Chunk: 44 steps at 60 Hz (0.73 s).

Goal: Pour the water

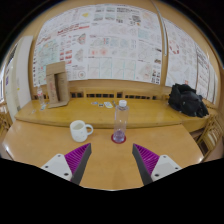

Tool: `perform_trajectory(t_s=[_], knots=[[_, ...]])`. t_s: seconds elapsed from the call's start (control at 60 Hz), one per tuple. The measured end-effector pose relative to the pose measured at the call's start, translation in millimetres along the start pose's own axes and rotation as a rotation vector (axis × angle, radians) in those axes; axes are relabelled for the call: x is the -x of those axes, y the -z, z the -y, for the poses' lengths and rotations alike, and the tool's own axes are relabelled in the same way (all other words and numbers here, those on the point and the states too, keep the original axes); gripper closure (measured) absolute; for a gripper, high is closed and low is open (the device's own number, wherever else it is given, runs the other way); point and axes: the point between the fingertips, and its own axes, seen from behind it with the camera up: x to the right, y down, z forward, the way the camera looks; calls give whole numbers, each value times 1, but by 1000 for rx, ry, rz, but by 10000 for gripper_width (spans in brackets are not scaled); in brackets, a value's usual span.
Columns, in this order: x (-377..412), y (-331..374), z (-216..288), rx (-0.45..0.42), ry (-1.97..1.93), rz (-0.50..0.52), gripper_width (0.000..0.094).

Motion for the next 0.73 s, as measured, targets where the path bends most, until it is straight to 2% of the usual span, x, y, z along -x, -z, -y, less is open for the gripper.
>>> perform_trajectory(t_s=[0.15,0.333,0.733], knots=[[19,76,-17,0,21,-7,88],[31,130,-20,-26,19,-3,87],[28,153,-23,-41,-16,2,86]])
